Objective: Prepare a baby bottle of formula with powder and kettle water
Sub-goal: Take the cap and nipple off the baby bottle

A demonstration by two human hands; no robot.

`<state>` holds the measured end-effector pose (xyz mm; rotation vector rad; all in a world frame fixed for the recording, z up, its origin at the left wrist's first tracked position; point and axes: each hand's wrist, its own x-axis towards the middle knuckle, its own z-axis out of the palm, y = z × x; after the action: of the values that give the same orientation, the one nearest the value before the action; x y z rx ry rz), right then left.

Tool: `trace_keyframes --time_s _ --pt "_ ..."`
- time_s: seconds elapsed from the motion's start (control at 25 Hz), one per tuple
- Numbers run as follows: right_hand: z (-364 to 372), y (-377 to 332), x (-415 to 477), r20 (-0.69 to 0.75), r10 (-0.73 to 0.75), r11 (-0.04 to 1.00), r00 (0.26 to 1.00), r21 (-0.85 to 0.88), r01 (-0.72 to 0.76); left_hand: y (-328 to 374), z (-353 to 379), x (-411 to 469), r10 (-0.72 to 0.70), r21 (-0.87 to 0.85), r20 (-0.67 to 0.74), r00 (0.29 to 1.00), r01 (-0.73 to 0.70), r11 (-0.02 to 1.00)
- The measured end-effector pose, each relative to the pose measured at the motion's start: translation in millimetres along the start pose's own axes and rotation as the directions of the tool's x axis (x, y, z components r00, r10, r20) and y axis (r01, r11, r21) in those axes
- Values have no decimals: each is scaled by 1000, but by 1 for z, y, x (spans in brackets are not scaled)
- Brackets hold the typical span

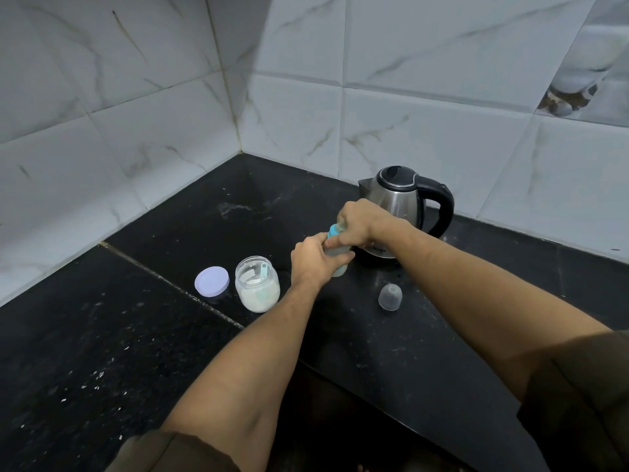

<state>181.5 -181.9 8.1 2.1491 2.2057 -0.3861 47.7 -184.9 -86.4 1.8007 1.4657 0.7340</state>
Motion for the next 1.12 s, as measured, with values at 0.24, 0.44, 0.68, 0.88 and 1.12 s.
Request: trace_keyframes --time_s 0.24,0.44,0.68,0.88,1.12 --pt "-2 16 4 120 -299 950 947 -56 308 -11 -4 3 6 -43 73 997 -3 999" --pt "-5 2 11 62 -60 998 996 34 58 -3 -4 3 -2 -38 60 998 4 999" --pt "-5 -1 5 79 -249 967 965 -41 252 -9 -2 2 -47 -48 39 998 49 998" --pt "-1 -1 6 32 -52 999 998 -5 52 -10 -7 1 -42 -77 -3 999 42 996" --pt "-8 -2 2 88 -125 992 988 8 125 -13 -5 -1 -24 -100 5 1000 25 995"
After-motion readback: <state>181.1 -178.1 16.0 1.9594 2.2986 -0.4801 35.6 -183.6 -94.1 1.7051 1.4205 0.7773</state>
